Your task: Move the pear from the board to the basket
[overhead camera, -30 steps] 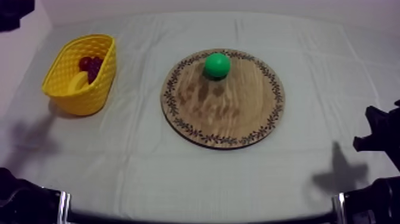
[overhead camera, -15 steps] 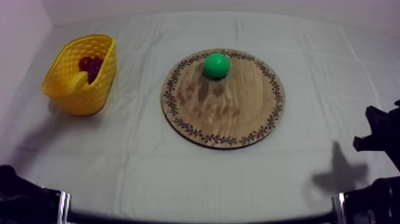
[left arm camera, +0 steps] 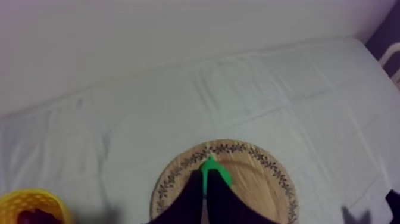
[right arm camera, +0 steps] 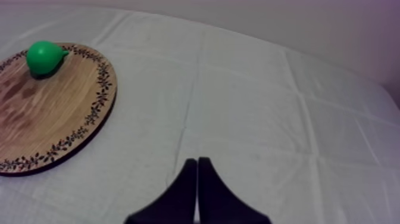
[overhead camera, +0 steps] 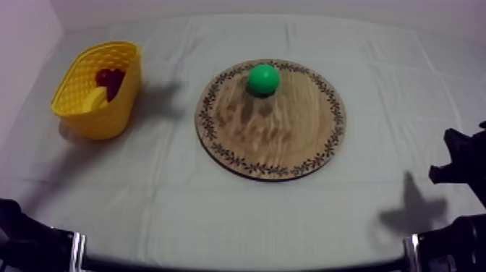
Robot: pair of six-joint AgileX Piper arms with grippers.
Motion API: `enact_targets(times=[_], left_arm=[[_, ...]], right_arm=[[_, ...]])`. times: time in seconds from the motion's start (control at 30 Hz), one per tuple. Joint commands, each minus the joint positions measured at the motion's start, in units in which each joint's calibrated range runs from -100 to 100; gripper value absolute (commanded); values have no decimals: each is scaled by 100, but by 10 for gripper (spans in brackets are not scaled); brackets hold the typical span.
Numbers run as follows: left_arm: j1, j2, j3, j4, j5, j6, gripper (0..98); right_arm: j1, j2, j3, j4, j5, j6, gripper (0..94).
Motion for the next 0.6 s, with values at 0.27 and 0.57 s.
enact_targets(times=[0.27,0.57], left_arm=[[130,1070,-492,-94,-1,672,0],[176,1561,-694,-220,-25,883,30]], right_arm=[[3,-5,0,2,2,1,3],[3,-5,0,2,2,1,3]])
